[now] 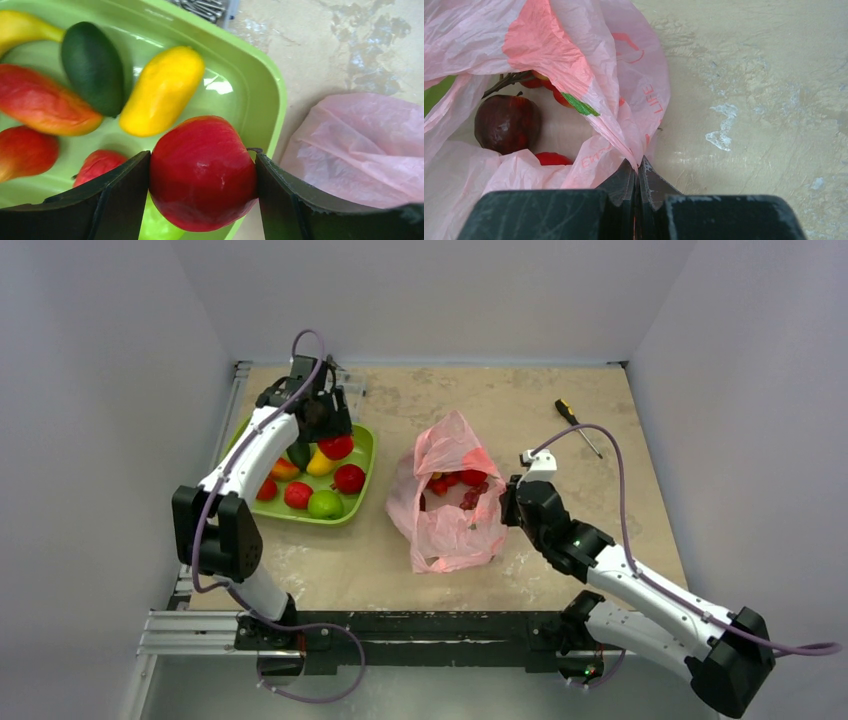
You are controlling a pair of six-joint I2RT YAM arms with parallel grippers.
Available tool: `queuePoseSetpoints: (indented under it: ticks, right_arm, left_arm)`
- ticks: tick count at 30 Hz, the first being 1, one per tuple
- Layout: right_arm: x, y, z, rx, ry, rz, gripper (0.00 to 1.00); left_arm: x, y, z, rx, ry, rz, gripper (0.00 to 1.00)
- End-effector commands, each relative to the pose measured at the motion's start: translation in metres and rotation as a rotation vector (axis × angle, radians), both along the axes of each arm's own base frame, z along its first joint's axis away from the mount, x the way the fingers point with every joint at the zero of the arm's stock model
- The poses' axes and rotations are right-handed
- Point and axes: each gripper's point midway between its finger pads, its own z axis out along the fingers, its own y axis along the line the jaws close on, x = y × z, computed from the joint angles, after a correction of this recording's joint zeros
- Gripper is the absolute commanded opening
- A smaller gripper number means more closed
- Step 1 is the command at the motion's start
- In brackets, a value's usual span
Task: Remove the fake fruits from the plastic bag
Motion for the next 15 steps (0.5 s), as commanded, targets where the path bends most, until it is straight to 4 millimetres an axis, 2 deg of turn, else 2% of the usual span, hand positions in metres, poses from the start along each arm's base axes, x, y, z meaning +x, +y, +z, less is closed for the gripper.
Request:
queuePoseSetpoints:
  ticks: [1, 3, 4, 5, 6, 8, 9, 15]
  right_arm:
    - [0.005, 0.005, 0.007, 0.014, -0.028, 0.008, 0.00]
    - [0.005, 0.004, 0.007, 0.012, -0.025, 0.005, 0.00]
    - [0.005, 0.004, 0.007, 0.011, -0.025, 0.002, 0.00]
    - [0.005, 0.003, 0.007, 0.010, -0.026, 0.001, 0.00]
    - [0.005, 0.003, 0.008, 0.012, -0.027, 0.000, 0.00]
    - [0.005, 0.003, 0.009, 0.015, -0.031, 0.002, 0.00]
    - [0.004, 0.004, 0.008, 0.015, -0.027, 0.006, 0.00]
    - [0.003, 0.011, 0.004, 0.013, -0.007, 0.041, 0.00]
  left_arm:
    - [0.028, -0.027, 0.006, -0.133, -0.013, -0.087, 0.00]
    - [0.033, -0.036, -0.001, -0.167, 0.011, -0.121, 0.00]
    - [0.034, -0.038, -0.005, -0.180, 0.021, -0.121, 0.04]
    - [0.034, -0.039, -0.008, -0.193, 0.026, -0.121, 0.17]
    - [0.033, -0.038, -0.011, -0.198, 0.028, -0.114, 0.34]
    - [0.032, -0.037, -0.011, -0.194, 0.026, -0.127, 0.89]
    - [0.031, -0.036, -0.010, -0.187, 0.024, -0.136, 0.99]
    - [0.026, -0.034, 0.009, -0.183, -0.044, -0.164, 1.00]
